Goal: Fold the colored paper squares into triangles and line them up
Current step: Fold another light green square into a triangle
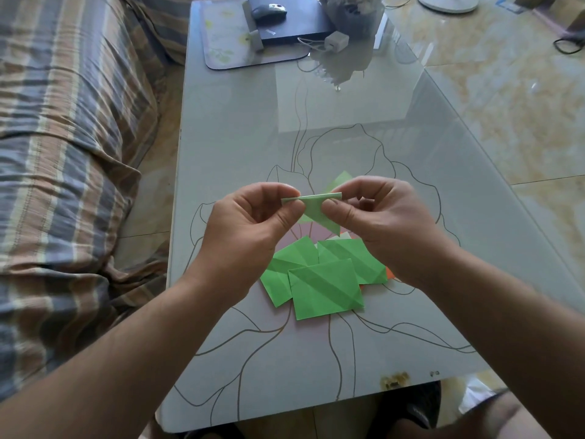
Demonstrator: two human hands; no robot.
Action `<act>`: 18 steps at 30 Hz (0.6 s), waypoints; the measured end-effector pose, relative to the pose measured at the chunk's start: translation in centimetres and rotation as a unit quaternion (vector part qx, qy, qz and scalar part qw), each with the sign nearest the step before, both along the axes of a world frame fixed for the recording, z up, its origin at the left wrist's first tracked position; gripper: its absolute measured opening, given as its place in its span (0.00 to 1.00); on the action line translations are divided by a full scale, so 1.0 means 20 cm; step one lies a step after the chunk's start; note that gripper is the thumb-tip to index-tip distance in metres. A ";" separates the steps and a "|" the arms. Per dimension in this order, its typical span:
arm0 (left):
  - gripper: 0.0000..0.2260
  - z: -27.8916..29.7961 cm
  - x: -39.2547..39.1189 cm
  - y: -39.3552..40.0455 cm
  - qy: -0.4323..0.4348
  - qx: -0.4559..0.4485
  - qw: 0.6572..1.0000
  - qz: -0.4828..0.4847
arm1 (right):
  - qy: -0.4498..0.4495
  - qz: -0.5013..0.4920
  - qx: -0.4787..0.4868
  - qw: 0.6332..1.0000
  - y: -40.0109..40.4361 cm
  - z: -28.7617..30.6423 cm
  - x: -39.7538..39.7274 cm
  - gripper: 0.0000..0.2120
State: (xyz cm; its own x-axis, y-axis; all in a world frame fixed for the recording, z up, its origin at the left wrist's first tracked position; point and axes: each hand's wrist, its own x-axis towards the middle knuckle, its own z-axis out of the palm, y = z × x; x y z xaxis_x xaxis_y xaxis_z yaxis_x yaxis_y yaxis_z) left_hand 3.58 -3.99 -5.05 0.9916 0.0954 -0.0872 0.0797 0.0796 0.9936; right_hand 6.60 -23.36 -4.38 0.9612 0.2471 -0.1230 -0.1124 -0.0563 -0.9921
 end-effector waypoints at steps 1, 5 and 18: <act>0.10 0.00 0.00 0.00 0.007 -0.014 1.000 -0.004 | 0.002 0.006 -0.010 1.000 0.00 -0.01 0.00 0.02; 0.12 0.01 -0.01 -0.01 0.036 -0.041 0.998 -0.009 | 0.007 0.017 -0.014 1.000 -0.02 -0.02 0.01 0.08; 0.14 0.00 0.00 -0.01 0.081 -0.038 0.996 -0.001 | -0.023 0.016 -0.038 0.999 -0.02 -0.01 0.01 0.03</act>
